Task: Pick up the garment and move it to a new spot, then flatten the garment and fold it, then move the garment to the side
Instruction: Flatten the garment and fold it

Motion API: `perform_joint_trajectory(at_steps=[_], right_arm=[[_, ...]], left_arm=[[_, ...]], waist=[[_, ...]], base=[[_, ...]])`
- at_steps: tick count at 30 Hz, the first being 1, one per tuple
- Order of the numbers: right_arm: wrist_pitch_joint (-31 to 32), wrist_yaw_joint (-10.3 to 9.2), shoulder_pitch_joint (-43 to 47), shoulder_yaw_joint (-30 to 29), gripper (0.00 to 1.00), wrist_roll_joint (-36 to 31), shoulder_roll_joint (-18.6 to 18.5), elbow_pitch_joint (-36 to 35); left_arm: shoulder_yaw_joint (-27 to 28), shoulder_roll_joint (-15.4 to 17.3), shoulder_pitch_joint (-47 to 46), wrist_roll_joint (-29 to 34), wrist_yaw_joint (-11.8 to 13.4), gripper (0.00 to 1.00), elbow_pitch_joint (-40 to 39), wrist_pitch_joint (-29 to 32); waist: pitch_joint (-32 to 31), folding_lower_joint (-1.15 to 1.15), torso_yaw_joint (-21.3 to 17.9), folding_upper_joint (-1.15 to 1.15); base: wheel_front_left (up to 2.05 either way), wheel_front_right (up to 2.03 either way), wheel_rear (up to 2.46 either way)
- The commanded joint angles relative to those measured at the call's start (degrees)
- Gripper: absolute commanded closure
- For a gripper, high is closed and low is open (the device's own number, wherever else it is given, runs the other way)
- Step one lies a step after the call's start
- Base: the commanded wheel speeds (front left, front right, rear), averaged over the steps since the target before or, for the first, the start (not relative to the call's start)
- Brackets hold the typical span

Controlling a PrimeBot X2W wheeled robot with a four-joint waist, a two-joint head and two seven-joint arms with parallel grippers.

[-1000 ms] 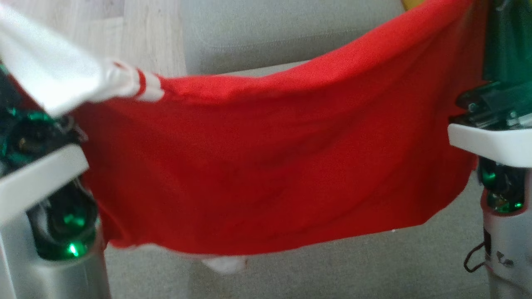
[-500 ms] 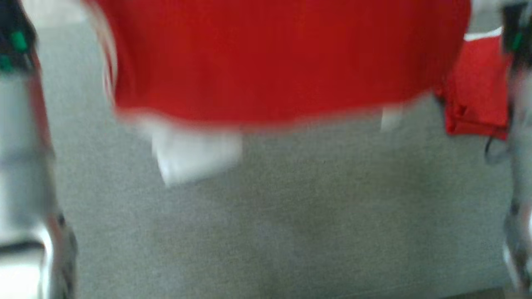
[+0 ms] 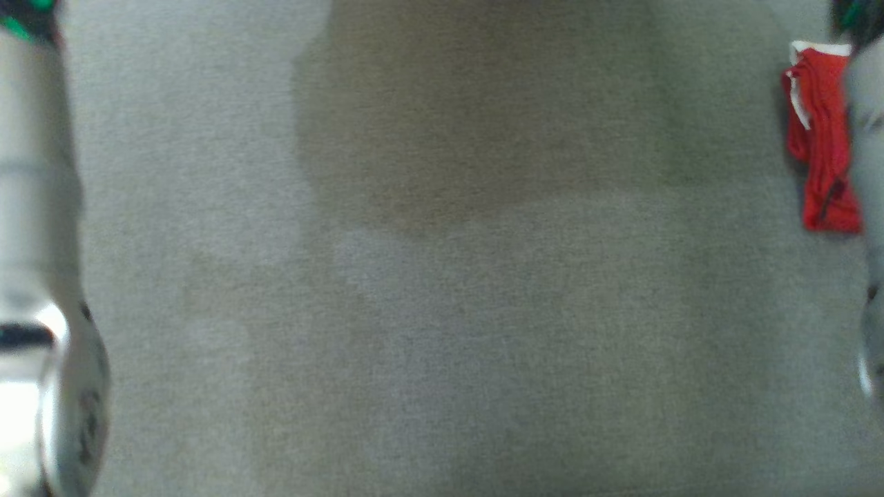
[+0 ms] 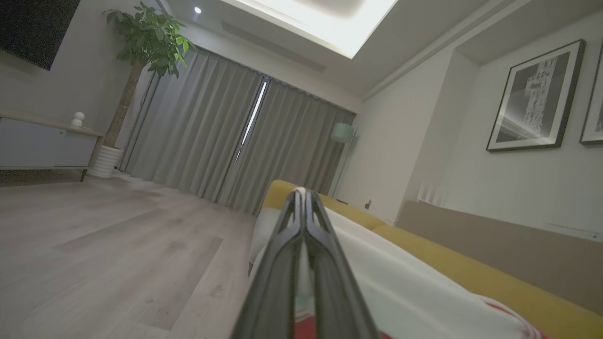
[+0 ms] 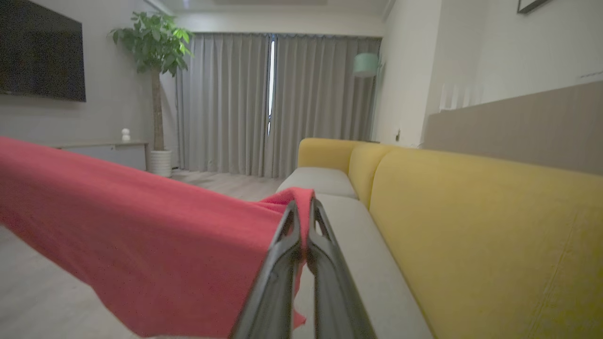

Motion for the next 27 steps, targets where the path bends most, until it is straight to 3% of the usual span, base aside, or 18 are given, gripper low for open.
perform_joint_trajectory(at_steps=[1,6,12,21,27], right_arm=[[-0.3,0.37,2.2,0.6,1.0,0.3,-0.1,-0.4],[-0.3,0.37,9.7,6.4,1.0,3.1,-0.9,5.7],[5.0,0.37,16.6,17.4,1.0,10.2,-3.3,8.7],[11.1,0.37,24.9,28.9,1.0,21.5,-10.6,1.3],[14.9,0.37,30.9,33.6,1.0,29.0,-16.7,-7.1]], left_arm=[[-0.1,2.9,1.7,-0.4,-0.2,1.0,-0.5,-0.5],[-3.9,2.9,12.2,-3.0,-0.3,1.0,0.4,-1.9],[-9.1,4.7,27.3,-5.3,-0.3,1.0,-2.5,-2.5],[-13.2,7.8,44.1,-7.8,-0.3,1.0,-11.2,-1.8],[-13.6,9.8,53.8,-8.4,1.7,1.0,-20.4,0.2]], waist=[[-0.5,0.0,0.6,0.0],[-2.3,0.0,1.7,0.0],[-5.7,0.0,2.4,0.0],[-11.1,0.0,2.0,0.0],[-14.4,0.0,1.0,0.0]], base=[[0.0,0.0,0.0],[0.0,0.0,0.0],[0.0,0.0,0.0],[0.0,0.0,0.0],[0.0,0.0,0.0]])
